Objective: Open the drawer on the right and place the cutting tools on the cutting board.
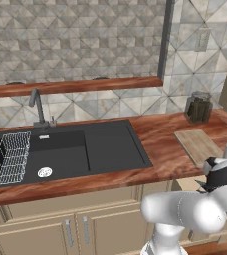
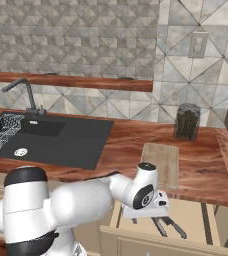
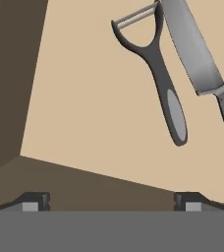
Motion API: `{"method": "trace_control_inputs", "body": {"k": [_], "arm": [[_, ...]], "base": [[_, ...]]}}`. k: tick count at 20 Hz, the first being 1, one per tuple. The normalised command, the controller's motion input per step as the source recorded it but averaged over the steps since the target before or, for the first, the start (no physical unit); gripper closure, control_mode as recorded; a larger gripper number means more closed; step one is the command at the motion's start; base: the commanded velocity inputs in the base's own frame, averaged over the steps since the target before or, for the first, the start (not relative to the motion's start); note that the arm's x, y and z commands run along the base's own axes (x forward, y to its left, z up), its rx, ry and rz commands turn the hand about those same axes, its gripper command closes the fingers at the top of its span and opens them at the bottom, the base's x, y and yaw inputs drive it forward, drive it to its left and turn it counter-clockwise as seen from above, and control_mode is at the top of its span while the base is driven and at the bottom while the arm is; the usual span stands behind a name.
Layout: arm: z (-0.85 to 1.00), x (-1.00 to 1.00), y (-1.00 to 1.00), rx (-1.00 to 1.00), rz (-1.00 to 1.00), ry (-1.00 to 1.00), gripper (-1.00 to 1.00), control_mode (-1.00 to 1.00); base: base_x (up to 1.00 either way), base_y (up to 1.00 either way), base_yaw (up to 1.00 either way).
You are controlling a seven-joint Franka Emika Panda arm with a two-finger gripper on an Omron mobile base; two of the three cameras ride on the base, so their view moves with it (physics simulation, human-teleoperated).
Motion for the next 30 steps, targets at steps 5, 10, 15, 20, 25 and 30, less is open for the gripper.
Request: {"method": "trace_control_inputs", "body": {"k": [5,10,15,20,25,30], "arm": [[-0.05,-0.21,0.00,0.00,0.00,0.00,-1.00,-1.00],[-0.01,-0.11,0.00,0.00,0.00,0.00,-1.00,-1.00],[-0.02,-0.17,0.00,0.00,0.00,0.00,-1.00,-1.00],[0.00,-0.40,0.00,0.00,0.00,0.00,-1.00,-1.00],[0.00,-0.34,0.00,0.01,0.00,0.00,-1.00,-1.00],[0.00,-0.52,0.00,0.00,0.00,0.00,-1.00,-1.00]], "base": [[0.00,0.00,0.00],[0.00,0.00,0.00],[0.00,0.00,0.00],[0.00,0.00,0.00],[0.00,0.00,0.00],[0.00,0.00,0.00]]}}
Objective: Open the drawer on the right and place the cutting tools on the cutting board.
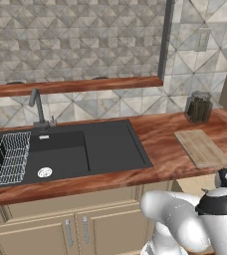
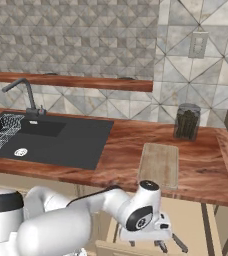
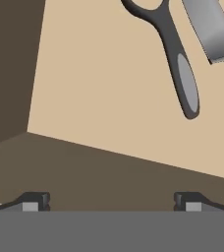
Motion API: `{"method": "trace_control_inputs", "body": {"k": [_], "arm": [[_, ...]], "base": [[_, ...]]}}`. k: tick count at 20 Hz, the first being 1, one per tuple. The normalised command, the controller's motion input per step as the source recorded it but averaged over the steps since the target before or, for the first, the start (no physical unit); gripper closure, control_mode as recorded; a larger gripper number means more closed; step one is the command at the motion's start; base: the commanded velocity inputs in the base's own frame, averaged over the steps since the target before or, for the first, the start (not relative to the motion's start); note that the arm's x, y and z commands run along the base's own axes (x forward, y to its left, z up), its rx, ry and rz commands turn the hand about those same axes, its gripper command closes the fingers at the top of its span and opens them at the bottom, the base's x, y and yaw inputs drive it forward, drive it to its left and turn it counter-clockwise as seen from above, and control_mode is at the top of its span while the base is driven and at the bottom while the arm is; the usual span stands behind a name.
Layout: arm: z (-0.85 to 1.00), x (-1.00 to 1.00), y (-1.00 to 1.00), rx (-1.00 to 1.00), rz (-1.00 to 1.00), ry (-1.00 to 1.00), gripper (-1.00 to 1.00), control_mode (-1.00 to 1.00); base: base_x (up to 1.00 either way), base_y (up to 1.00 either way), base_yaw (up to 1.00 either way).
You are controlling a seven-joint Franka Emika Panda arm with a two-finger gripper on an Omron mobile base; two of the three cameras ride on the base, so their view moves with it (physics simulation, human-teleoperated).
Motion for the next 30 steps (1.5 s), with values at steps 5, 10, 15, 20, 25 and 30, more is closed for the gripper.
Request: {"method": "trace_control_inputs", "body": {"k": [5,10,15,20,25,30], "arm": [[0.00,-0.49,0.00,0.00,0.00,0.00,-1.00,-1.00],[0.20,-0.06,-0.04,0.00,0.00,-0.04,-1.00,-1.00],[0.70,0.61,-0.37,0.00,0.00,-0.11,-1.00,-1.00],[0.37,0.49,-0.58,0.00,0.00,-0.03,-1.00,-1.00],[0.00,0.12,-0.69,0.03,0.00,0.01,-1.00,-1.00],[-0.05,0.09,-0.38,0.11,0.00,0.02,-1.00,-1.00]], "base": [[0.00,0.00,0.00],[0.00,0.00,0.00],[0.00,0.00,0.00],[0.00,0.00,0.00],[0.00,0.00,0.00],[0.00,0.00,0.00]]}}
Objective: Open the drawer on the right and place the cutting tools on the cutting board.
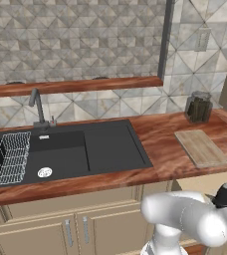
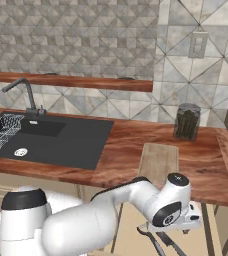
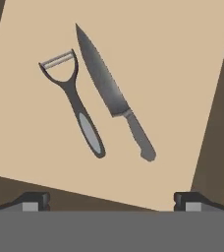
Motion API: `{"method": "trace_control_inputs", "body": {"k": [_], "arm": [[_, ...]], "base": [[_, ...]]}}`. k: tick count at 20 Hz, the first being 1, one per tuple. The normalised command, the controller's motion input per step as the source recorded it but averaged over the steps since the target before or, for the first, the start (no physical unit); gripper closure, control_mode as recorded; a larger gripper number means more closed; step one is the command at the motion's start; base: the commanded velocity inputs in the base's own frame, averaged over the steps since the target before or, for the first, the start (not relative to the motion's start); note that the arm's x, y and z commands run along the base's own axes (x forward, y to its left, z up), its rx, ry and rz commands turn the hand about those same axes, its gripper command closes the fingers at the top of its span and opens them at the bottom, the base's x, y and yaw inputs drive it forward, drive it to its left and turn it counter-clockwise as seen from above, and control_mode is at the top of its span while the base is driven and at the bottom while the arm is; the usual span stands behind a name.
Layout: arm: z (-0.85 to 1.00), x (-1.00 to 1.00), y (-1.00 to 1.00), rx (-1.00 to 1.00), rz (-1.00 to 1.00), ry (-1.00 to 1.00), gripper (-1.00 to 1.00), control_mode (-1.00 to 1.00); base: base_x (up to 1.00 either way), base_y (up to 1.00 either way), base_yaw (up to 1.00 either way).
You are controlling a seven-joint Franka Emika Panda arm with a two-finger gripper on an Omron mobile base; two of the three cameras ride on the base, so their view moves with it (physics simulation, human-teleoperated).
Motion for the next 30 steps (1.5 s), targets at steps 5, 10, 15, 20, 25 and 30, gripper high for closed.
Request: {"method": "trace_control_inputs", "body": {"k": [5,10,15,20,25,30], "arm": [[-0.14,0.12,-0.06,0.14,0.02,0.00,-1.00,-1.00],[-0.30,0.09,0.00,0.10,0.03,0.00,-1.00,-1.00],[-0.32,0.00,0.05,0.04,0.03,0.00,-1.00,-1.00],[-0.32,0.00,0.28,0.01,0.02,0.02,-1.00,-1.00],[-0.31,0.00,0.37,0.00,0.01,0.02,-1.00,-1.00],[-0.33,0.00,0.25,0.00,0.00,0.01,-1.00,-1.00]], "base": [[0.00,0.00,0.00],[0.00,0.00,0.00],[0.00,0.00,0.00],[0.00,0.00,0.00],[0.00,0.00,0.00],[0.00,0.00,0.00]]}}
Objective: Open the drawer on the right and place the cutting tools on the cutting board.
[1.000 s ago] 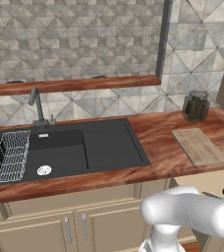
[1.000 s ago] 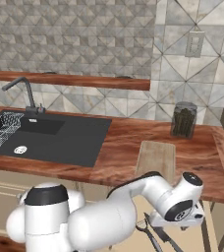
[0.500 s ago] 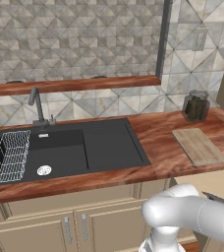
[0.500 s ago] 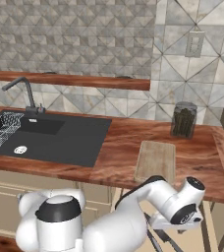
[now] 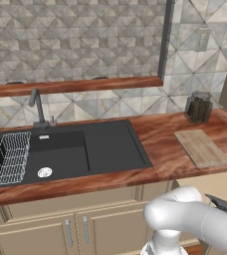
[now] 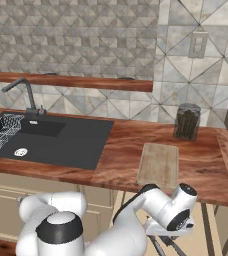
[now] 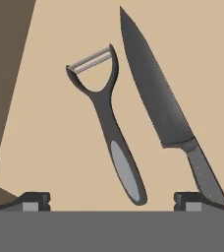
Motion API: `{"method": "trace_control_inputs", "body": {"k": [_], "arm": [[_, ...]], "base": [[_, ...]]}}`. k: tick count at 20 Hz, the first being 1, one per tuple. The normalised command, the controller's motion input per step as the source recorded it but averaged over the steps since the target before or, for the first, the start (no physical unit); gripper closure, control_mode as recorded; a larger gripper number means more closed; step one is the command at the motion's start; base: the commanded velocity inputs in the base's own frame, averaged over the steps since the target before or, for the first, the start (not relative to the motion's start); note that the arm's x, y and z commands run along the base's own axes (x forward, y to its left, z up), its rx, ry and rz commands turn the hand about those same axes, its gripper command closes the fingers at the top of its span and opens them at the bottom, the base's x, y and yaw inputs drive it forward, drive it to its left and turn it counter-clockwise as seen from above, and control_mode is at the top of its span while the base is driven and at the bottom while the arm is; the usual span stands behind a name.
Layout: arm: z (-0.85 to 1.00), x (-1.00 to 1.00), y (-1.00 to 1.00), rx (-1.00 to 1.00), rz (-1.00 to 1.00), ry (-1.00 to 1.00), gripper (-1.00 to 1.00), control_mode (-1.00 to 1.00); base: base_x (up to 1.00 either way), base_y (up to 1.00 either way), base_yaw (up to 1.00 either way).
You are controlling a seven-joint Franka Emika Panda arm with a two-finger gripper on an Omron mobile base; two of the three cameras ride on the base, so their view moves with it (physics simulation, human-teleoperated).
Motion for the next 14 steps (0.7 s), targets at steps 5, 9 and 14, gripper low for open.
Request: {"method": "trace_control_inputs", "body": {"k": [5,9,14], "arm": [[-0.38,0.11,0.00,0.00,0.00,0.00,-1.00,-1.00],[-0.33,0.21,0.00,0.00,0.00,0.00,-1.00,-1.00],[-0.23,0.24,0.01,0.00,0.00,0.01,-1.00,-1.00]], "base": [[0.00,0.00,0.00],[0.00,0.00,0.00],[0.00,0.00,0.00]]}}
